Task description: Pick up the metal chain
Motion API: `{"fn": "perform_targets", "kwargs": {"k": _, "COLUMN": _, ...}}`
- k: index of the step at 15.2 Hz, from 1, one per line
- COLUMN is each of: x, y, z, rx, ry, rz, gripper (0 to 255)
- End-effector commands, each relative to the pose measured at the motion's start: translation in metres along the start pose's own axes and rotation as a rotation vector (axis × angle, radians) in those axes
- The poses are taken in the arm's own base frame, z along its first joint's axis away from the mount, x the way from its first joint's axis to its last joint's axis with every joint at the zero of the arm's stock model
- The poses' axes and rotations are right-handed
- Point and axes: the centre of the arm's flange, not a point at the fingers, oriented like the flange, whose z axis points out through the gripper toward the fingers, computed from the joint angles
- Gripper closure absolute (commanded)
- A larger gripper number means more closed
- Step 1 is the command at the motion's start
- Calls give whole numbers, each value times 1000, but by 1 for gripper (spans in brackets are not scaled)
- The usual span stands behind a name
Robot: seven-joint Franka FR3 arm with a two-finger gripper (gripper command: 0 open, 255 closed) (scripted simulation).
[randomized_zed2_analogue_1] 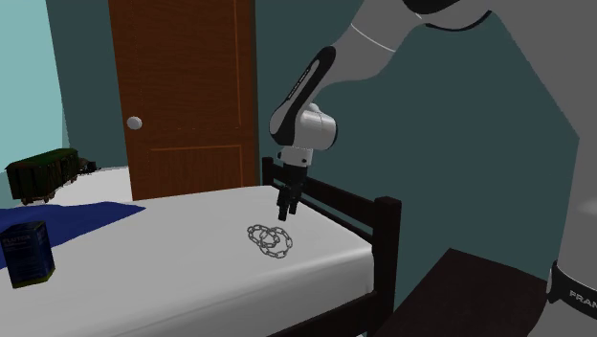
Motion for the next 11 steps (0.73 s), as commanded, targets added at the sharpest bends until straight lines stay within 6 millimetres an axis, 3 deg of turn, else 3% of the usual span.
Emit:
{"fn": "perform_targets", "kwargs": {"k": 1, "x": 12, "y": 4, "z": 12, "rx": 9, "ry": 3, "rz": -12, "gripper": 0}}
{"fn": "perform_targets", "kwargs": {"k": 8, "x": 7, "y": 10, "z": 51, "rx": 9, "ry": 3, "rz": -12, "gripper": 0}}
{"fn": "perform_targets", "kwargs": {"k": 10, "x": 7, "y": 10, "z": 51, "rx": 9, "ry": 3, "rz": -12, "gripper": 0}}
{"fn": "perform_targets", "kwargs": {"k": 11, "x": 7, "y": 10, "z": 51, "rx": 9, "ry": 3, "rz": -12, "gripper": 255}}
